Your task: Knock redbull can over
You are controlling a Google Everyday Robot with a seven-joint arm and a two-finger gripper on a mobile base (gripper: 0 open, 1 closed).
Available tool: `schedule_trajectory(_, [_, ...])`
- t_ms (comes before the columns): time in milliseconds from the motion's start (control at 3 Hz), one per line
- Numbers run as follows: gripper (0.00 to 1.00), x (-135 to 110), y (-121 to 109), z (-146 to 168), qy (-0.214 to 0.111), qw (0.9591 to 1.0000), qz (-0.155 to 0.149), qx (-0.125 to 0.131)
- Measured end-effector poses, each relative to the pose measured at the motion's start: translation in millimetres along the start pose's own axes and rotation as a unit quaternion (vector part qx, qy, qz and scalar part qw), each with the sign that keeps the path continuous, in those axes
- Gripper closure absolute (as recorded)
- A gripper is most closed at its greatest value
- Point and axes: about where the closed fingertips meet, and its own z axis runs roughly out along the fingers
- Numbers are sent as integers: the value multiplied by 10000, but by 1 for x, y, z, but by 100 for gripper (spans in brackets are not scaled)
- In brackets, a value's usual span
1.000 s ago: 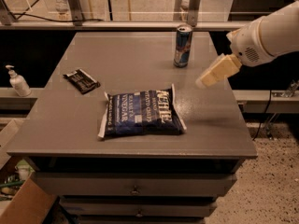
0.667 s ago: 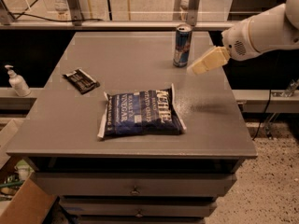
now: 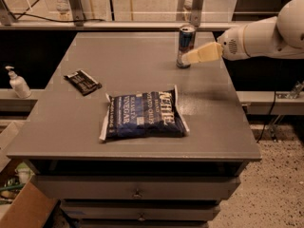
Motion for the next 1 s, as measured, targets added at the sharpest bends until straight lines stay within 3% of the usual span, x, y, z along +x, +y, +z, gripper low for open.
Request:
schedule_trajectory(333, [0,-16,0,23,-490,9980,115,-376])
schedule_trajectory(667, [0,-37,8,38,-925,9929,-9,-751])
schedule_trajectory(1000, [0,-53,31,44,-1316,9838,-73,-1219])
